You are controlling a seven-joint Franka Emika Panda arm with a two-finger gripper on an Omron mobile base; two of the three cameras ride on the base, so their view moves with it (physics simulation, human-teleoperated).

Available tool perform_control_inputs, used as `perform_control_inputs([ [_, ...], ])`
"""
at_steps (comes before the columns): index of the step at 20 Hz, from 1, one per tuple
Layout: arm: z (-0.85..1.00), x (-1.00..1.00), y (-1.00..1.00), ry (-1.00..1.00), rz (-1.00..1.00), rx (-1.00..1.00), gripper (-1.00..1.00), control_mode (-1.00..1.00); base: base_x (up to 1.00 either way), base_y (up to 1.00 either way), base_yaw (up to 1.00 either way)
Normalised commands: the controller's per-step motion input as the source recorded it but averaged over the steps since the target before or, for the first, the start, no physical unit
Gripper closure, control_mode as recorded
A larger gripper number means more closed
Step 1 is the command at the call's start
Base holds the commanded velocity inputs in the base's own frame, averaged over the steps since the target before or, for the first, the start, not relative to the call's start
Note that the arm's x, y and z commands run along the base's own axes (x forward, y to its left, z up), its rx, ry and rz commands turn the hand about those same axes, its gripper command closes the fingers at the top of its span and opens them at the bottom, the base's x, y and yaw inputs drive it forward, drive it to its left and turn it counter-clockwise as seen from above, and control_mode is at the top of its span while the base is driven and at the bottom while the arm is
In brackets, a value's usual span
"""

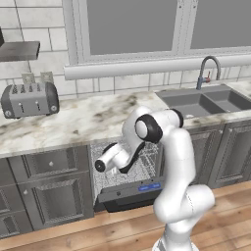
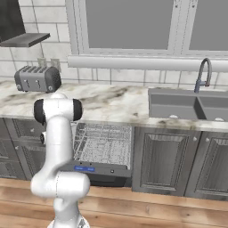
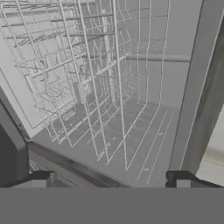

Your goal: Open the dishwasher door and pull out the top rack.

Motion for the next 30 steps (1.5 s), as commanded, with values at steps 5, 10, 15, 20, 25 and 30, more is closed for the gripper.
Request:
perform_control_inputs([
  [5, -0.02, 0.11, 0.0, -0.04, 0.0, -0.13, -1.0, -1.0, 0.0, 0.0, 0.0],
  [10, 0.0, 0.1, 0.0, -0.03, 0.0, -0.08, -1.0, -1.0, 0.0, 0.0, 0.0],
  [15, -0.11, 0.19, 0.0, 0.0, 0.0, -0.06, -1.0, -1.0, 0.0, 0.0, 0.0],
  [20, -0.02, 0.25, 0.05, 0.0, 0.01, -0.03, -1.0, -1.0, 0.0, 0.0, 0.0],
  [25, -0.07, 0.28, 0.12, 0.0, 0.01, -0.02, -1.0, -1.0, 0.0, 0.0, 0.0],
  [30, -0.25, 0.31, 0.06, 0.0, 0.01, -0.03, -1.0, -1.0, 0.0, 0.0, 0.0],
])
